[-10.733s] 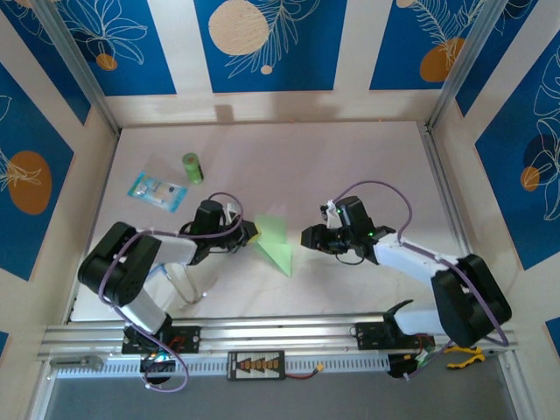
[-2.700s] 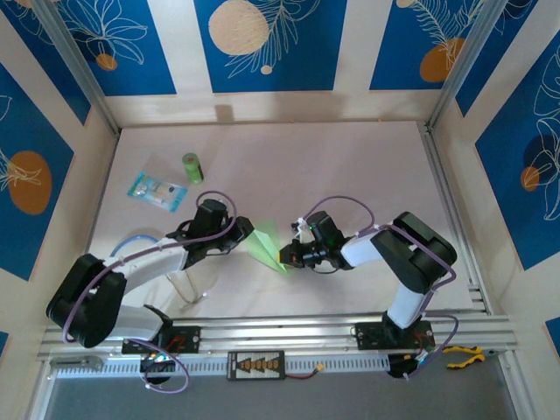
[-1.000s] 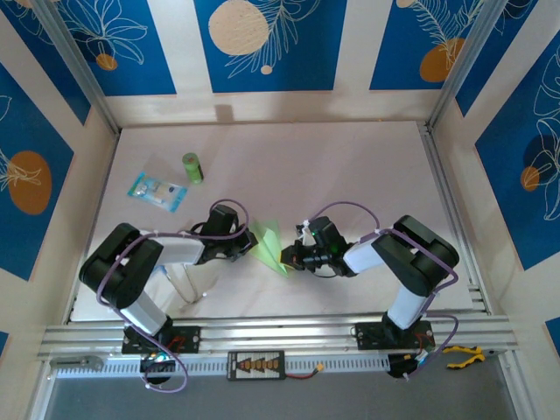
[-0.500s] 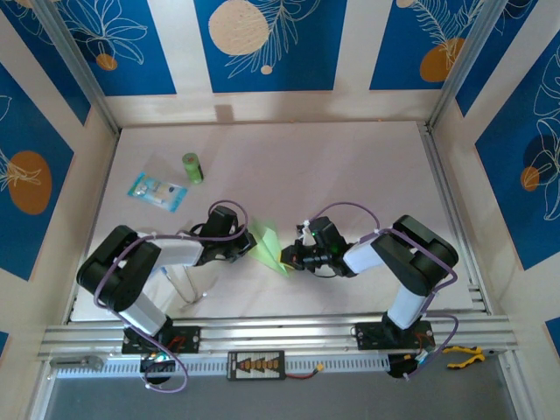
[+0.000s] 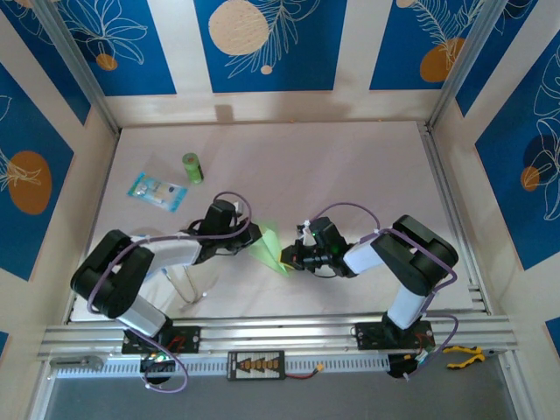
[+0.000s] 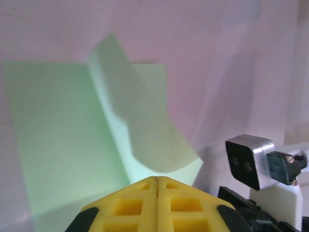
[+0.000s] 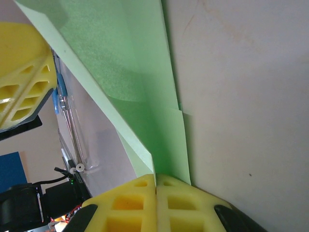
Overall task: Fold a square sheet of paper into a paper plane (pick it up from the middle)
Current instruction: Fourth fold the wing at the center of the table.
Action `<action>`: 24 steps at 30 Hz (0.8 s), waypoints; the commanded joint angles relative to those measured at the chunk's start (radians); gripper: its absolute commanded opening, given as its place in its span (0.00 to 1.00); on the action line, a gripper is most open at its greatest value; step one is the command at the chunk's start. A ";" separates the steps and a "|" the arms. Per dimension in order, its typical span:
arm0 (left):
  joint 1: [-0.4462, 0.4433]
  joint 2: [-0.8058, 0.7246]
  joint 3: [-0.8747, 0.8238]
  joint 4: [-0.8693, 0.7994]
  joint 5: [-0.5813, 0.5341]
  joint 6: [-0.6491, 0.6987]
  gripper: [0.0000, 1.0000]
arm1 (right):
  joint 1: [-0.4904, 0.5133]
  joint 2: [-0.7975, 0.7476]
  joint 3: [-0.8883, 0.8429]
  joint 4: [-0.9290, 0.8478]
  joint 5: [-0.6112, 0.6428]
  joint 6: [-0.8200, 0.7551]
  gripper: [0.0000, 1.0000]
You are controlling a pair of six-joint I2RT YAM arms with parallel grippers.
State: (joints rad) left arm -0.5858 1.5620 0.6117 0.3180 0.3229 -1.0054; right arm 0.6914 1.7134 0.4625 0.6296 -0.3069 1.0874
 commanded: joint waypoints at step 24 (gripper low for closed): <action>-0.028 0.190 0.095 0.062 0.059 0.033 0.05 | -0.001 0.052 -0.021 -0.034 -0.013 0.014 0.01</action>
State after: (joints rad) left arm -0.6056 1.7325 0.6811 0.3851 0.3771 -0.9943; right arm 0.6819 1.7248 0.4618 0.6441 -0.3286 1.0954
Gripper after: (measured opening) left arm 0.049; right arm 0.057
